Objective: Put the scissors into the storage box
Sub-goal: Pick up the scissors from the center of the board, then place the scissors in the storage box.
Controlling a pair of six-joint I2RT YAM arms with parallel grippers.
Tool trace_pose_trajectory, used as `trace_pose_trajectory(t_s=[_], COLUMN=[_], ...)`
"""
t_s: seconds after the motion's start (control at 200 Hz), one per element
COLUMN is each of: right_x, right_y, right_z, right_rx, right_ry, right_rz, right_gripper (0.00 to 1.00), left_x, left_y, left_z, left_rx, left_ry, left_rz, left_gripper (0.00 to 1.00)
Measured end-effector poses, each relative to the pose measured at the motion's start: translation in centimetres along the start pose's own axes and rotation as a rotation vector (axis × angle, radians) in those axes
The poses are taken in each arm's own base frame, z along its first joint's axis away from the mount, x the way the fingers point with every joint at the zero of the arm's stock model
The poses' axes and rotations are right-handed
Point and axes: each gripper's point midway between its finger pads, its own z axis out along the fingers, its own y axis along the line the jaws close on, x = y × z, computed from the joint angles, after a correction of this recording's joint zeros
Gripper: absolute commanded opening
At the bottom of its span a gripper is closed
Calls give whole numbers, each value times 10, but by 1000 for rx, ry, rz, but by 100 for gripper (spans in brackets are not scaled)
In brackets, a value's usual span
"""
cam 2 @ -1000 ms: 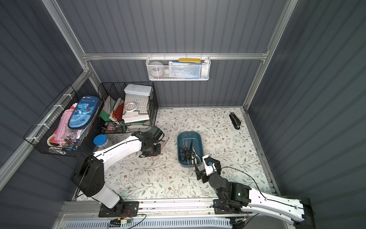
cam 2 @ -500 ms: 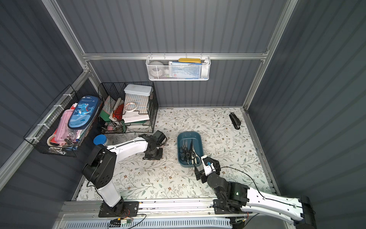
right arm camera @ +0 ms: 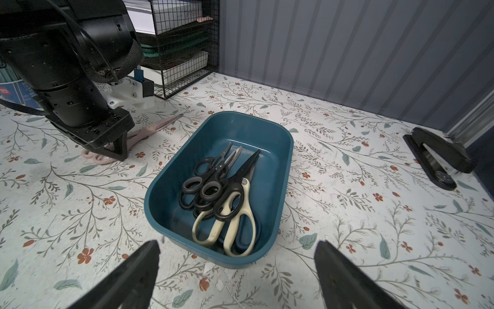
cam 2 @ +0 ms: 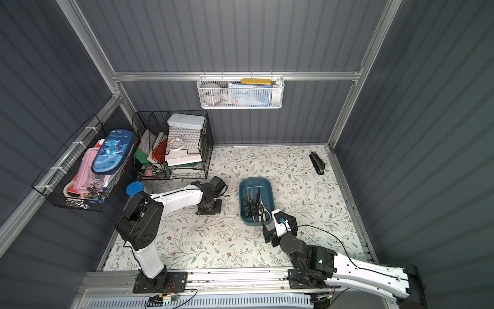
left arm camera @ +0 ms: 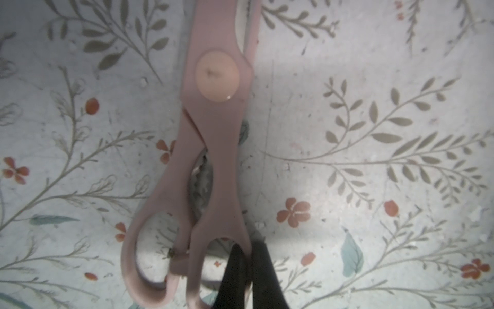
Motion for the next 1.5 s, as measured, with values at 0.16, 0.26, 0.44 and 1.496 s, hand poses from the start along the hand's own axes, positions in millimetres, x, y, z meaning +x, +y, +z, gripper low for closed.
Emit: trace_pose_trajectory(t_s=[0.16, 0.26, 0.44, 1.496], right_x=[0, -2, -9, -19], right_y=[0, -1, -5, -12], right_z=[0, -1, -8, -18], right_rx=[0, -2, -19, -33], right_ry=[0, -8, -39, -95], right_rz=[0, 9, 42, 83], right_gripper=[94, 92, 92, 92], left_x=[-10, -38, -68, -2], left_y=[-4, -20, -64, -240], left_z=[-30, -81, -164, -67], left_rx=[25, 117, 291, 387], left_ry=[-25, -138, -291, 64], left_rz=[-8, -39, -64, 108], left_gripper=[0, 0, 0, 62])
